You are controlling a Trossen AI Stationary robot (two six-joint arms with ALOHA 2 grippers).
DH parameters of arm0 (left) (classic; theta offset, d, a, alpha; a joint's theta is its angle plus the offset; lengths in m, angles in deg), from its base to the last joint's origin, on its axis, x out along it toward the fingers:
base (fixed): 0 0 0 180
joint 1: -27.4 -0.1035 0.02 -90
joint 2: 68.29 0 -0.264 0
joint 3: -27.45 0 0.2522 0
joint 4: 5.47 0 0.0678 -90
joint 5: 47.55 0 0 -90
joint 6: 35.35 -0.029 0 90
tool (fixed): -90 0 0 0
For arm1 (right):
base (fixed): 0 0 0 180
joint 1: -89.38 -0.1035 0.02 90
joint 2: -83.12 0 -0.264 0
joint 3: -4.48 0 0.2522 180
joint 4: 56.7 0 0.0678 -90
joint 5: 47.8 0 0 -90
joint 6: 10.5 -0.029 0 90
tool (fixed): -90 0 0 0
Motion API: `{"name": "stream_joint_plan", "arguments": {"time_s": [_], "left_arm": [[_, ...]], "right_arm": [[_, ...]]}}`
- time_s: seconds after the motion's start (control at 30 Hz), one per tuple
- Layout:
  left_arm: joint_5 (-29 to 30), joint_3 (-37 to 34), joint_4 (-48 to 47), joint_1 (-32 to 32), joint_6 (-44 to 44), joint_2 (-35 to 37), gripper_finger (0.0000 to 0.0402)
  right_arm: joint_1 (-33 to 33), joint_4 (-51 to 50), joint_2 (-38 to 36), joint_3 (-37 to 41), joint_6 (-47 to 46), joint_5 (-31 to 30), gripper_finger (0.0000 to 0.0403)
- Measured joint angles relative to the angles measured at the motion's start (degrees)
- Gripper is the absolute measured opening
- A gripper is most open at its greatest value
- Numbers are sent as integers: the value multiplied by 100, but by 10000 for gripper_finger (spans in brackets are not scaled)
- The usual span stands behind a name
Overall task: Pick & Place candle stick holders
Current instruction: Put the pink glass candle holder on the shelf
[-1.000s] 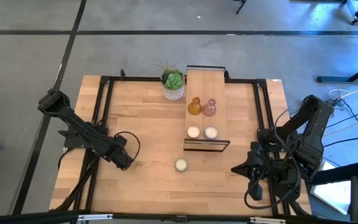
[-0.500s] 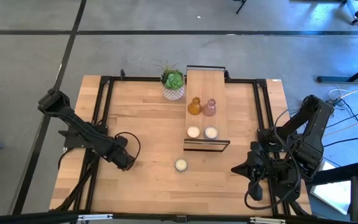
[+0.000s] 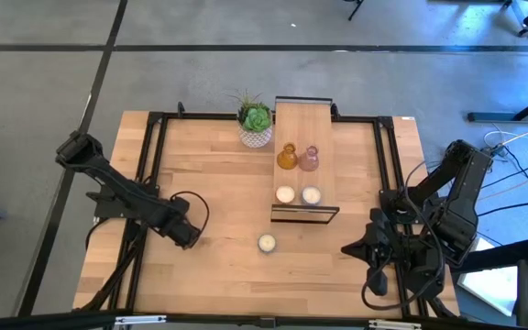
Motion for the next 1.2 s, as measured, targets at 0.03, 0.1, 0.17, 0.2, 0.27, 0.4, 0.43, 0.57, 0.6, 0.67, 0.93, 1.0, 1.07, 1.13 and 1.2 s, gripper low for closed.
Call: {"name": "stream_joint_plan", "arguments": {"time_s": [0.03, 0.1, 0.17, 0.2, 0.27, 0.4, 0.43, 0.57, 0.6, 0.67, 0.93, 1.0, 1.07, 1.13, 1.2], "left_arm": [[4, 0, 20, -40, -36, 0, 2], [28, 0, 28, -141, -126, 0, 2], [71, 0, 58, -245, -248, 0, 2], [98, 0, 81, -303, -318, 0, 2], [103, 0, 94, -420, -465, 0, 2], [144, 0, 106, -659, -753, 0, 2], [157, 0, 126, -722, -816, 0, 2], [258, 0, 290, -966, -1099, 0, 2], [286, 0, 355, -1024, -1163, 0, 2], [316, 0, 432, -1132, -1260, 0, 2], [350, 0, 464, -1385, -1466, 0, 2], [337, 0, 533, -1426, -1495, 0, 2], [243, 3, 559, -1471, -1519, 0, 2], [87, 63, 503, -1513, -1523, -2, 2], [38, 192, 456, -1536, -1533, -2, 2]], "right_arm": [[0, -1, 0, 0, 0, -4, 0], [0, 5, 0, 0, 0, -7, 0], [0, 32, 0, 0, 0, -7, 0], [0, 42, 0, 0, 0, -7, 0], [0, 44, 0, 0, -2, -7, 0], [0, 47, 0, 0, -26, -7, 0], [0, 47, 0, 0, -28, -7, 0], [0, 52, 0, 0, -48, -7, 0], [0, 52, 0, 0, -48, -7, 0], [0, 52, 0, 0, -48, -7, 0], [0, 52, 0, 0, -48, -20, 0], [0, 52, 0, 0, -48, -20, 0], [0, 49, 0, 0, -48, -20, 0], [0, 47, 0, 0, -48, -19, 0], [-6, 40, 0, 0, -47, -7, 0]]}}
